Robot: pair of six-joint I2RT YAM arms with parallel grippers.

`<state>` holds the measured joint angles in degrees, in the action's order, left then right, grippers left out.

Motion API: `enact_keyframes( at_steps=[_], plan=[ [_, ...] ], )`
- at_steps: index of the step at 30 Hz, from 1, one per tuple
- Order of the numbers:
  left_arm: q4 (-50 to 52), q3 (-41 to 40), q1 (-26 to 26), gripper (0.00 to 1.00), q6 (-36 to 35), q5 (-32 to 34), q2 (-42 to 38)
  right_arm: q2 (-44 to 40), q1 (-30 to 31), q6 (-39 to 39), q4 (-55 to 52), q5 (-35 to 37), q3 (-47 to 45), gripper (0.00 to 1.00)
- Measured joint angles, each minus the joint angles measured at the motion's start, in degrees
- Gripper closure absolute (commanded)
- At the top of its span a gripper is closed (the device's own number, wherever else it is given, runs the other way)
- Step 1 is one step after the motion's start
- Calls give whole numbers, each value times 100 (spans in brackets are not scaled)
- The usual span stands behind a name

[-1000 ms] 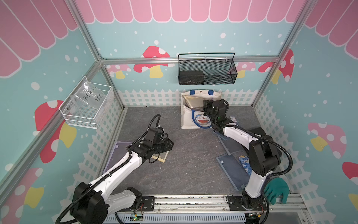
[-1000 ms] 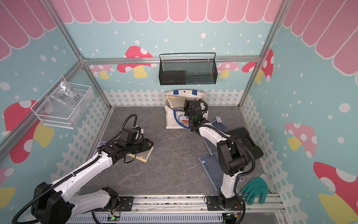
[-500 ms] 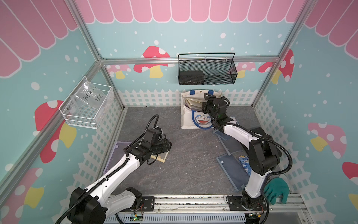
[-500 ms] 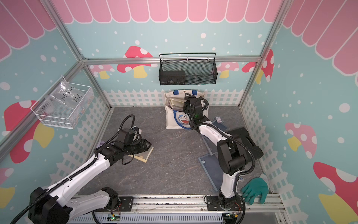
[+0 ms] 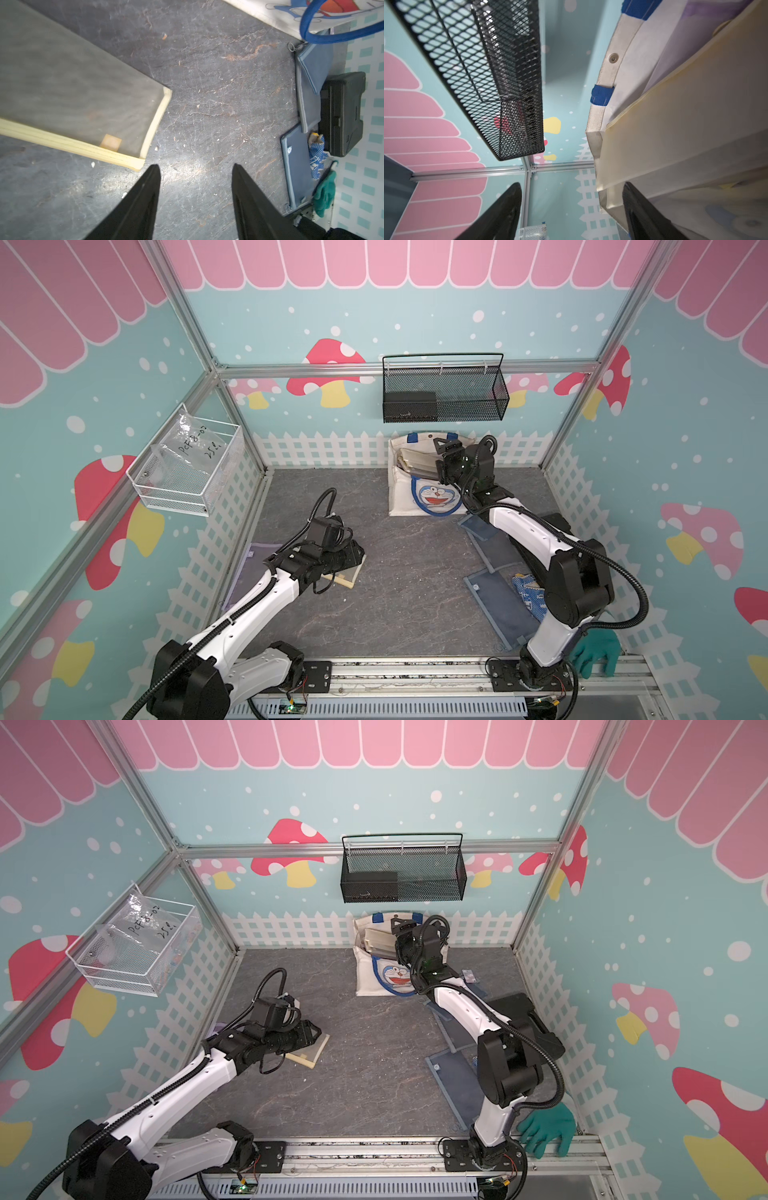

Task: Put the pencil pouch into the canvas bag
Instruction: Adjust the pencil pouch at the center of the board.

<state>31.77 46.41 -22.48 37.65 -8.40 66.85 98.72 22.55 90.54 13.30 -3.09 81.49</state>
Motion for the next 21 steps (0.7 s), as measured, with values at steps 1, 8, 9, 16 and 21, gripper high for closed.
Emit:
enact_keyframes(
  at_steps=[1, 8, 9, 16, 21],
  plan=[
    [28, 2, 70, 35, 17, -28, 63, -24, 0, -136, -39, -52, 7, 21],
    [343, 11, 767, 26, 105, -317, 391, -35, 26, -2146, -992, -695, 612, 22],
    [400, 13, 883, 25, 87, -332, 439, -48, 50, -2511, -1123, -780, 691, 22],
    [743, 162, 1320, 25, -262, -205, 1062, -216, 595, -4819, -2428, -938, 761, 20],
    [634, 275, 1294, 25, -387, -151, 1926, -404, 1176, -5818, -3064, -778, 334, 17]
  ],
)
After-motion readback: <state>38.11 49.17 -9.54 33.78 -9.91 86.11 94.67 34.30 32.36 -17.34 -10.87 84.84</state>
